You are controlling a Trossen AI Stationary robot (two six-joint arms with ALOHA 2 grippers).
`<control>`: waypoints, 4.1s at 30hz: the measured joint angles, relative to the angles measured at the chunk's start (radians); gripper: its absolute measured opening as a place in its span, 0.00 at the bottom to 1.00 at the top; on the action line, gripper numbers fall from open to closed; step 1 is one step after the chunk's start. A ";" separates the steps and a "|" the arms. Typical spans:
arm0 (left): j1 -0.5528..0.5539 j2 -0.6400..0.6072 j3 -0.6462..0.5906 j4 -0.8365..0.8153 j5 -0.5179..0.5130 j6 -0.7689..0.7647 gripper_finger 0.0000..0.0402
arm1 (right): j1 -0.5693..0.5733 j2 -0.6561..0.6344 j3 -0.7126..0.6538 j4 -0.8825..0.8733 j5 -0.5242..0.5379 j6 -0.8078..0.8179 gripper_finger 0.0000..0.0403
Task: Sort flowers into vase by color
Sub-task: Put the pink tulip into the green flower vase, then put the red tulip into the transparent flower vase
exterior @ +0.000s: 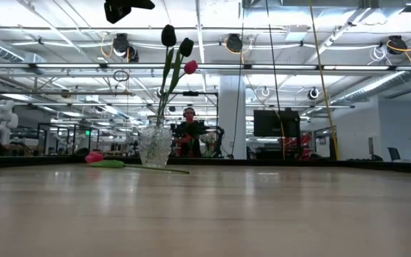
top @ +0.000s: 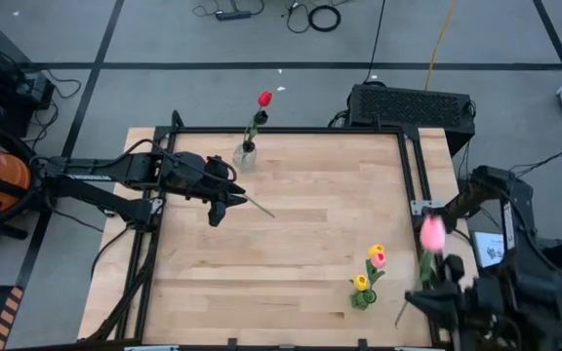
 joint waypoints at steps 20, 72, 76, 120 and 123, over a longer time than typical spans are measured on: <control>0.000 0.000 0.000 0.000 0.000 -0.001 0.33 | -0.009 0.219 0.000 -0.857 -0.005 0.919 0.00; 0.000 0.000 0.000 0.004 0.000 -0.053 0.33 | -0.076 0.262 -0.445 -0.742 -0.241 1.127 0.00; 0.000 0.000 0.000 0.004 0.000 -0.053 0.33 | -0.074 0.262 -0.445 -0.718 -0.242 1.097 0.00; 0.000 0.001 0.000 0.005 0.000 -0.053 0.33 | -0.087 0.088 0.101 -1.062 -0.764 0.974 0.17; 0.000 0.001 0.000 0.005 0.000 -0.053 0.33 | -0.112 0.024 0.101 -1.060 -0.639 0.948 0.14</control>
